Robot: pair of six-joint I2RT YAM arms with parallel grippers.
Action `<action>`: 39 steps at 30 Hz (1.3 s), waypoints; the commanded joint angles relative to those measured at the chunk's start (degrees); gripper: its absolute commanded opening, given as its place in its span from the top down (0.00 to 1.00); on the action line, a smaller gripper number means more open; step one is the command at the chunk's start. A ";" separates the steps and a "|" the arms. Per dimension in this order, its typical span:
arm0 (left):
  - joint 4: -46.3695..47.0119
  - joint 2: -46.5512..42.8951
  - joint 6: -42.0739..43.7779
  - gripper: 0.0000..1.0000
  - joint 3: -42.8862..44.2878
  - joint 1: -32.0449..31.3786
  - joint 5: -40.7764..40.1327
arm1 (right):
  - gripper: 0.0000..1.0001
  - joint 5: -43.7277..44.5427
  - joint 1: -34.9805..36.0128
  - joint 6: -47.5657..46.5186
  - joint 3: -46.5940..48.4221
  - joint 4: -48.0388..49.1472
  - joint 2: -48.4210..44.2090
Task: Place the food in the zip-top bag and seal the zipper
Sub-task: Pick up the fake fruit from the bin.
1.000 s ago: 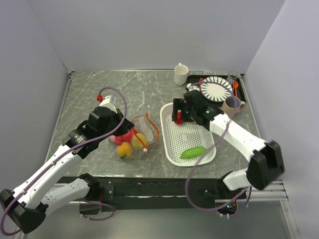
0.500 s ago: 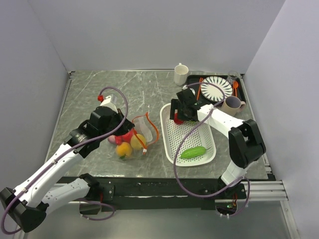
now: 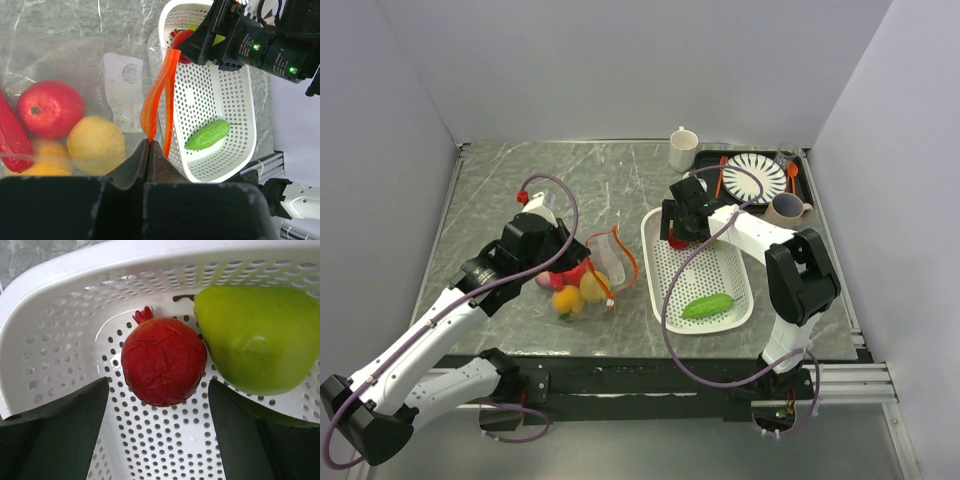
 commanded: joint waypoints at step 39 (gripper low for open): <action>2.94 0.38 -0.25 0.99 -0.08 -0.16 -0.21 | 0.69 -12.05 15.99 5.93 -13.39 9.30 -31.86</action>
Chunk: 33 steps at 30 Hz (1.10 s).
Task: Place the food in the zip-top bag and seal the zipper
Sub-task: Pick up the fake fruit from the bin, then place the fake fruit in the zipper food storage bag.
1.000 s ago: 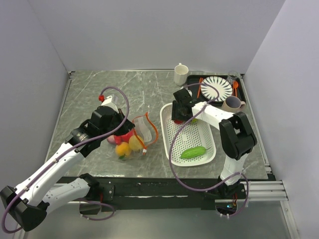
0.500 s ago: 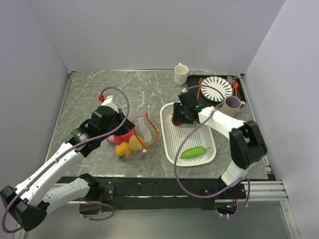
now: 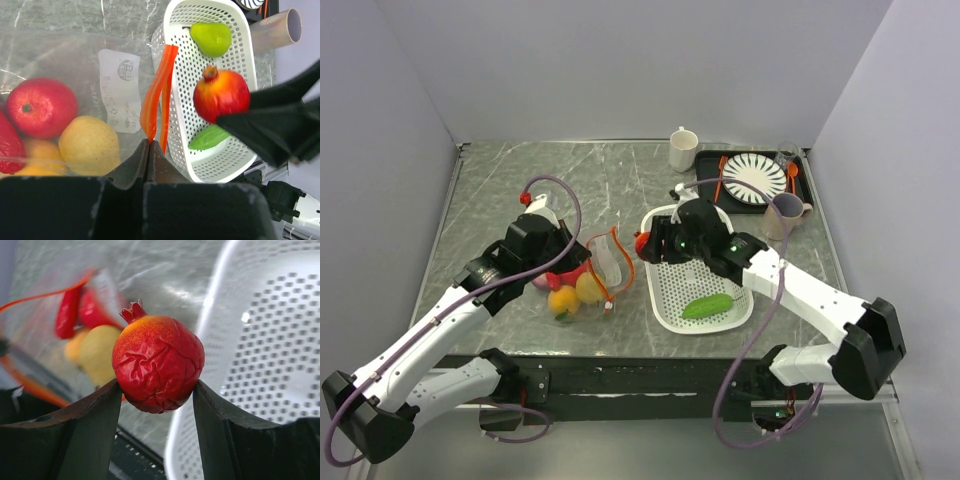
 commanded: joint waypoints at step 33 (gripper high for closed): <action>-2.22 -3.64 -0.32 0.99 4.16 -0.16 -2.43 | 0.21 2.63 12.95 -3.50 22.43 -0.12 20.66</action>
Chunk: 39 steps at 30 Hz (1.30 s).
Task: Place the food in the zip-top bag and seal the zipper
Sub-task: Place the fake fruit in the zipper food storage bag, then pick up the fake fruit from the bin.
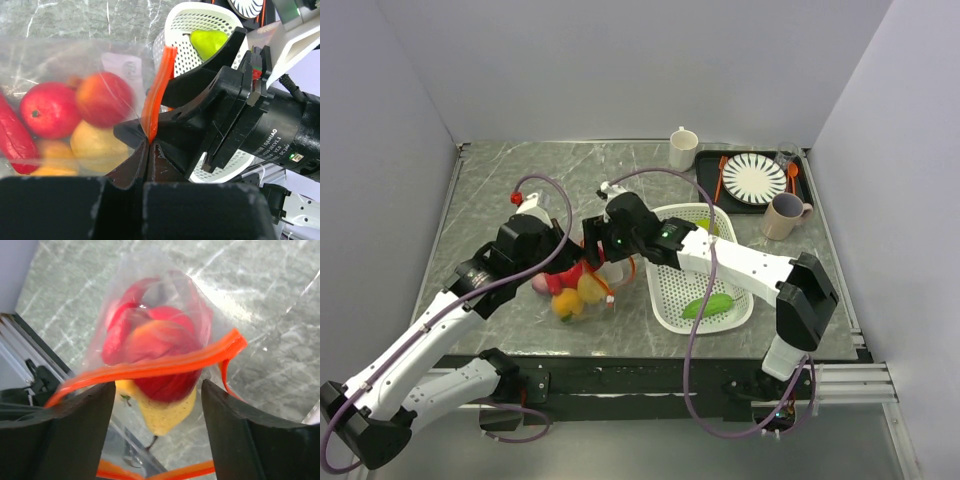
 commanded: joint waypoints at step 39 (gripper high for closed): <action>3.35 0.30 0.42 0.99 -0.12 -0.16 0.33 | 0.00 20.61 -30.86 8.37 -7.73 -9.66 -2.15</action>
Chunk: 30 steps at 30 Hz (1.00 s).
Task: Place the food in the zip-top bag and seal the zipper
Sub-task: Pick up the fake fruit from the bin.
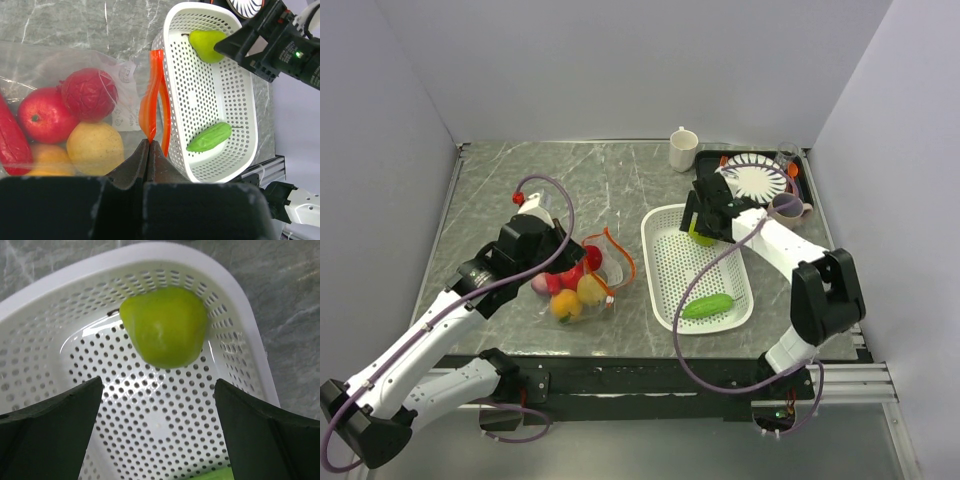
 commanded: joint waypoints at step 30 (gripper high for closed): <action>1.64 0.55 0.58 0.99 0.89 -0.16 0.27 | 0.03 7.73 -2.10 12.07 5.27 3.12 16.01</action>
